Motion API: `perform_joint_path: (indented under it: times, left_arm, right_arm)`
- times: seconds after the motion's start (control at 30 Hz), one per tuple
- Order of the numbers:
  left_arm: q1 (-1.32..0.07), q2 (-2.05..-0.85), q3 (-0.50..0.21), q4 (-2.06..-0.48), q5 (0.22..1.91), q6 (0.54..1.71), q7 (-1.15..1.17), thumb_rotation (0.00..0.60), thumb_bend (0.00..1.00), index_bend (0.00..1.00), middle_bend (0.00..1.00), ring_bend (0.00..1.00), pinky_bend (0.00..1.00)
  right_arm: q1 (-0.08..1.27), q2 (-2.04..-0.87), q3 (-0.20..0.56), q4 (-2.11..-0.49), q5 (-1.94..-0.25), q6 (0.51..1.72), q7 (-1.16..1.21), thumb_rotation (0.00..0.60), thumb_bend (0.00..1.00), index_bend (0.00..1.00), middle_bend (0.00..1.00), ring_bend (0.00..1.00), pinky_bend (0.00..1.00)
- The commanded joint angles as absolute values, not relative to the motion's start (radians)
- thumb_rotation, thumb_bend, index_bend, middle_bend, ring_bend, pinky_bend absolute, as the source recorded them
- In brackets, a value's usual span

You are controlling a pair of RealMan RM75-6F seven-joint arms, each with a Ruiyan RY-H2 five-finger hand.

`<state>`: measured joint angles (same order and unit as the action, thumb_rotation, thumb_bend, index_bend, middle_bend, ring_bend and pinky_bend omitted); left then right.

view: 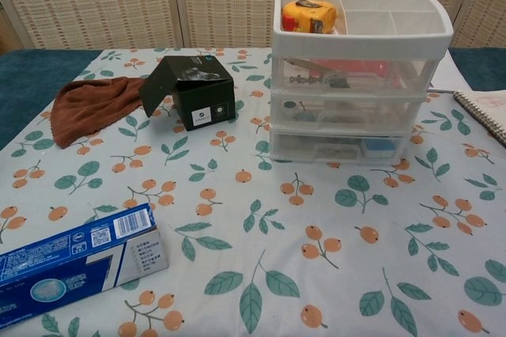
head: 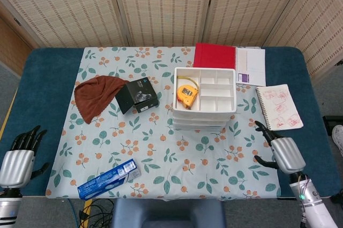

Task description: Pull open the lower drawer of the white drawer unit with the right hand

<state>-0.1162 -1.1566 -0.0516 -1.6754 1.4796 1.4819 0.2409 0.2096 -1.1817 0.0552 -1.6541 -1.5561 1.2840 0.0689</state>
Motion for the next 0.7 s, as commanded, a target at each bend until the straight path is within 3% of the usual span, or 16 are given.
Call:
perform_joint_path:
  times: [0.03,0.4,0.7]
  left_arm:
    - [-0.117,-1.158,-0.051,-1.674,1.479,1.481,0.240,0.600,0.17,0.12,0.08,0.12,0.13]
    - [-0.114,-1.163,-0.051,-1.665,1.471,1.480,0.237,0.600,0.17,0.12,0.08,0.12,0.13]
    - [-0.116,-1.162,-0.054,-1.662,1.467,1.477,0.233,0.600,0.17,0.13,0.08,0.12,0.13]
  right_arm:
    - [0.264,-1.208,0.057,-1.690,-1.529,1.196,0.172,0.600,0.24,0.00,0.35,0.49,0.68]
    - [0.396,-1.295,0.093,-1.722,-1.416,0.946,0.581,0.600,0.46,0.02,0.67,0.82,0.93]
    - [0.477,-1.375,0.131,-1.682,-1.368,0.799,0.848,0.600,0.55,0.02,0.70,0.86,0.96]
